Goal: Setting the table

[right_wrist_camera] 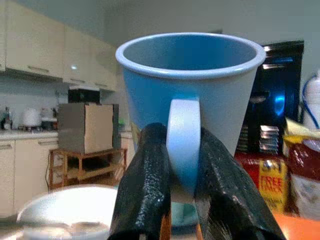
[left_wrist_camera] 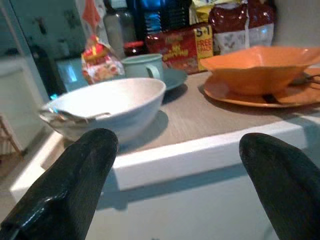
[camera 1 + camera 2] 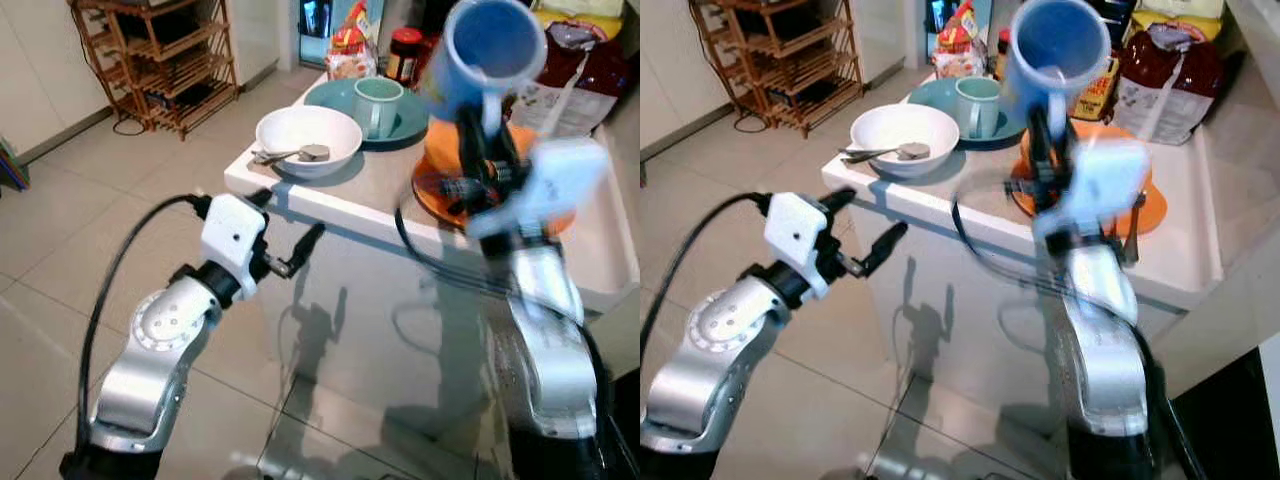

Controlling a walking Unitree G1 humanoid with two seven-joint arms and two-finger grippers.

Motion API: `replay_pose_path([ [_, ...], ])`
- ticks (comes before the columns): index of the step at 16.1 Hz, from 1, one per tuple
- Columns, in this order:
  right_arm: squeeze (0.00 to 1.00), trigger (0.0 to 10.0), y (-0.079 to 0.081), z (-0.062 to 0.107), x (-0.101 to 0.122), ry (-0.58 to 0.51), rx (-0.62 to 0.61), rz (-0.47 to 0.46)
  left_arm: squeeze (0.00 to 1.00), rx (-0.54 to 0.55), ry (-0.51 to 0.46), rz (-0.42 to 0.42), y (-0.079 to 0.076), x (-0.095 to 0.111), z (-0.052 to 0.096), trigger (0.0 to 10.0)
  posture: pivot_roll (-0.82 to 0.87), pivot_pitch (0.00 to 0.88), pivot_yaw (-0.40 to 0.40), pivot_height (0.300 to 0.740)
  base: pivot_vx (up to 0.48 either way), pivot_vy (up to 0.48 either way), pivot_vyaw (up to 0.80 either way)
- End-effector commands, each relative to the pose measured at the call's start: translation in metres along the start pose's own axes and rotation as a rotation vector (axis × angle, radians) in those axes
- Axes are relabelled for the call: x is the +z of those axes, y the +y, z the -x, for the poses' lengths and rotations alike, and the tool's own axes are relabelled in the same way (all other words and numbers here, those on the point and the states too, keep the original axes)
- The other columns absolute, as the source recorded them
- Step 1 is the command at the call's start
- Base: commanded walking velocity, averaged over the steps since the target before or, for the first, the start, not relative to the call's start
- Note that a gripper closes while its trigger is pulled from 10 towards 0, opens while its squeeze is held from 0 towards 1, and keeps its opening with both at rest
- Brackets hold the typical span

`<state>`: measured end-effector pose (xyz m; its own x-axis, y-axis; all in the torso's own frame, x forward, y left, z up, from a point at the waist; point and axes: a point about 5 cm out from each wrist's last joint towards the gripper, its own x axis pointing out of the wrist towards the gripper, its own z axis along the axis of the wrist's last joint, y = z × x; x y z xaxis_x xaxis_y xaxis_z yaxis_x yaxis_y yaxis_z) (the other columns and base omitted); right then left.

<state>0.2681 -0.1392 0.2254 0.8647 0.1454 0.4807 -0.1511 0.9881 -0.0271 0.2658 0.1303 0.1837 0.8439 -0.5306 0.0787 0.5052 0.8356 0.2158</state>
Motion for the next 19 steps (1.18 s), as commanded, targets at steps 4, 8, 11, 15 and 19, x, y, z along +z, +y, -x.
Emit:
replay_pose_path([
  [4,0.0,10.0,-0.004,0.019,-0.005,0.075,-0.02,-0.03,0.0,0.045,-0.001,-0.009,0.002,0.0,0.001,10.0,0.1,0.015,-0.015,0.74,-0.296,0.0,0.0],
  [8,0.0,10.0,-0.003,0.024,-0.008,0.106,-0.004,-0.03,0.0,0.063,0.011,-0.04,0.001,-0.004,-0.005,10.0,0.09,0.013,-0.012,0.74,-0.106,0.0,0.0],
  [11,0.0,10.0,-0.008,0.026,-0.015,0.155,-0.02,-0.015,0.0,0.117,0.01,-0.054,0.004,-0.006,-0.005,10.0,0.09,0.018,-0.019,0.74,0.0,0.0,0.0],
  [15,0.0,10.0,-0.011,0.039,-0.044,0.333,-0.022,0.01,0.0,0.164,0.05,-0.04,0.012,-0.016,-0.005,10.0,0.1,0.007,-0.015,0.74,0.0,-0.237,0.0],
  [19,0.0,10.0,-0.015,0.048,-0.056,0.367,-0.024,0.03,0.0,0.152,0.08,-0.067,0.007,-0.026,-0.001,10.0,0.13,0.0,-0.024,0.74,0.0,-0.347,0.0],
])
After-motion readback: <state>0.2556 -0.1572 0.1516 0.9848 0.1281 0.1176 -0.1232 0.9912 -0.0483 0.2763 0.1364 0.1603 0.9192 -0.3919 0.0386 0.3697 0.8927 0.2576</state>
